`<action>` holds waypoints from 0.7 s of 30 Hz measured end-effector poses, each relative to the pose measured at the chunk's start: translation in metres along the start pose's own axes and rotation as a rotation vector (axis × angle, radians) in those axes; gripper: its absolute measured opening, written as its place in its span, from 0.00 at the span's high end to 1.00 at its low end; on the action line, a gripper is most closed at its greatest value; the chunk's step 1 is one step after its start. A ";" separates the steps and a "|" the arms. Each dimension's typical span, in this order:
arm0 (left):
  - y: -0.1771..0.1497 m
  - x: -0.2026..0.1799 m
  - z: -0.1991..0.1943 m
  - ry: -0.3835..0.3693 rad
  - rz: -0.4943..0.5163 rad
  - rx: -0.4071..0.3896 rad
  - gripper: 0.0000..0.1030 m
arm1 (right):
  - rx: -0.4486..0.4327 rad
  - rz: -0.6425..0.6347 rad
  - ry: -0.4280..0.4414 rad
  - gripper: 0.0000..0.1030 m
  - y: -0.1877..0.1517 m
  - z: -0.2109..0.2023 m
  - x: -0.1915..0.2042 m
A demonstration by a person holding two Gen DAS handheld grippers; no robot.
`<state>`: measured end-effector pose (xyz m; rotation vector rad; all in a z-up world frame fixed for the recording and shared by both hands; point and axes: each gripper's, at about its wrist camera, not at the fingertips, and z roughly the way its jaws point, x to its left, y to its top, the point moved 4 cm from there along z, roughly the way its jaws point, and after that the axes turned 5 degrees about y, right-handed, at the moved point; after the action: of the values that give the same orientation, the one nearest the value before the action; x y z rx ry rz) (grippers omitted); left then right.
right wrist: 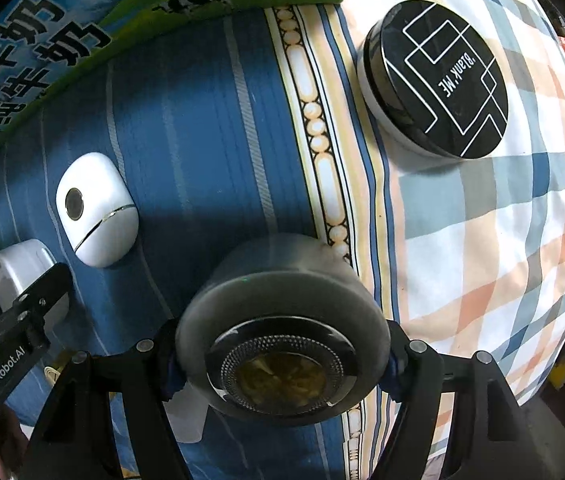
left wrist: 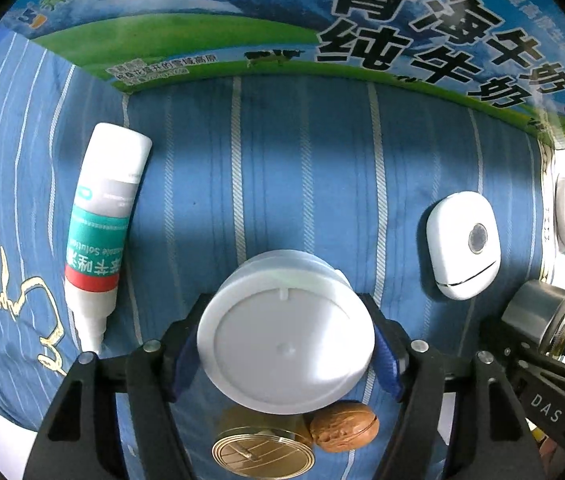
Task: Organize rigid objects
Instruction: 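Lift both held containers and carry them over the cardboard box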
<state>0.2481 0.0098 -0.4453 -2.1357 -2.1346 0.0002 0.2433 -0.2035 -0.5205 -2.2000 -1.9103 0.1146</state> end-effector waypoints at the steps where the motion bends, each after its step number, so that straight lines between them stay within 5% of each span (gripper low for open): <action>1: 0.000 -0.007 0.004 0.003 0.001 -0.004 0.34 | -0.006 -0.004 0.000 0.29 0.000 0.002 0.000; 21: -0.105 -0.020 -0.082 0.007 0.051 -0.162 0.35 | -0.148 -0.096 -0.040 0.29 -0.049 -0.014 -0.021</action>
<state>0.1509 -0.0173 -0.3571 -2.2736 -2.1428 -0.1822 0.1959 -0.2200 -0.4977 -2.2072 -2.1057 0.0013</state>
